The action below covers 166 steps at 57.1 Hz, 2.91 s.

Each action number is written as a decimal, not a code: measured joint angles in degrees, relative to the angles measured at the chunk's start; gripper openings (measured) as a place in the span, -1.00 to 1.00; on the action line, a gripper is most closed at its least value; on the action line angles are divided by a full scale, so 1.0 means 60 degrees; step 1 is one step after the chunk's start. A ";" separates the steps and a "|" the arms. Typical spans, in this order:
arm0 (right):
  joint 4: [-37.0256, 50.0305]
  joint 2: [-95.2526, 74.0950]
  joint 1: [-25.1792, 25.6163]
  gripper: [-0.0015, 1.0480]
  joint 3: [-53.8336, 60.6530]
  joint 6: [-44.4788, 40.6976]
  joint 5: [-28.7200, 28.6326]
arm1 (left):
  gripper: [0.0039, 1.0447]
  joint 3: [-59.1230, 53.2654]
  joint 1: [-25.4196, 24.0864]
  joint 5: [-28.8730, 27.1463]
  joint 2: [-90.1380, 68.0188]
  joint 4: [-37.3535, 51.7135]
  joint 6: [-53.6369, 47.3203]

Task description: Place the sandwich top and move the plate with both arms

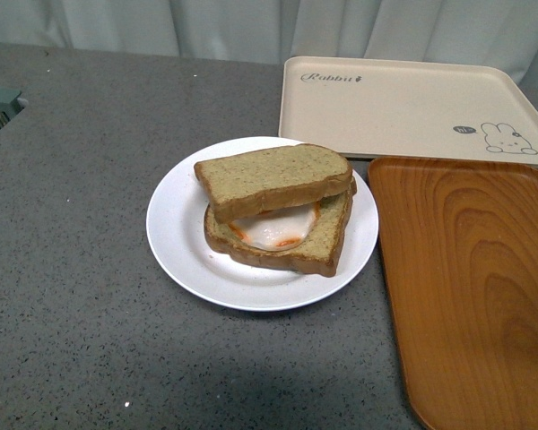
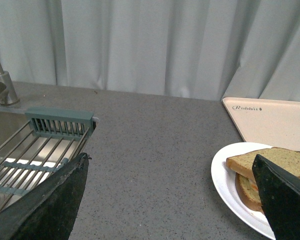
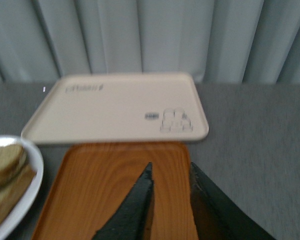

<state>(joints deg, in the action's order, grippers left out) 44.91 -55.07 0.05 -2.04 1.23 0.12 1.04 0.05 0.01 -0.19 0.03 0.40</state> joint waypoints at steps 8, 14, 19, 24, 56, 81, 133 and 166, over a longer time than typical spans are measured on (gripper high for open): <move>-0.6470 0.7366 0.0000 -0.97 0.0281 -0.0157 -0.0033 | 0.88 0.0000 0.0000 -0.0007 0.0007 0.0000 0.0000; -0.7446 0.9074 0.0000 -0.98 0.0281 -0.0164 -0.0025 | 0.88 0.0000 0.0000 0.0004 0.0004 0.0000 0.0000; -0.7468 0.9129 0.0000 -0.98 0.0281 -0.0168 -0.0033 | 0.88 0.0000 0.0000 0.0000 0.0007 0.0000 0.0000; -0.7468 0.9136 0.0000 -0.98 0.0281 -0.0168 -0.0036 | 0.88 0.0000 0.0000 -0.0004 0.0007 0.0000 0.0000; -1.0535 0.7442 0.0280 -0.45 -0.0805 0.3559 -0.1300 | 0.88 0.0000 0.0000 0.0004 0.0011 0.0000 0.0000; -0.7512 0.9140 0.0036 -0.31 0.0244 0.1104 -0.0058 | 0.88 0.0000 0.0000 0.0000 0.0022 -0.0004 -0.0004; -0.7519 0.9140 0.0025 0.82 0.0277 -0.0168 -0.0029 | 0.88 0.2998 0.2091 -0.3541 -1.3577 0.5176 0.9588; -0.7519 0.9140 0.0025 0.83 0.0277 -0.0168 -0.0029 | 0.88 0.5180 0.4029 -0.2816 -1.8757 0.7417 1.2768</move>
<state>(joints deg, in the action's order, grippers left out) -0.21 -0.23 0.21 -0.38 0.23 -0.05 32.12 24.23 -16.88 -112.73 44.53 77.01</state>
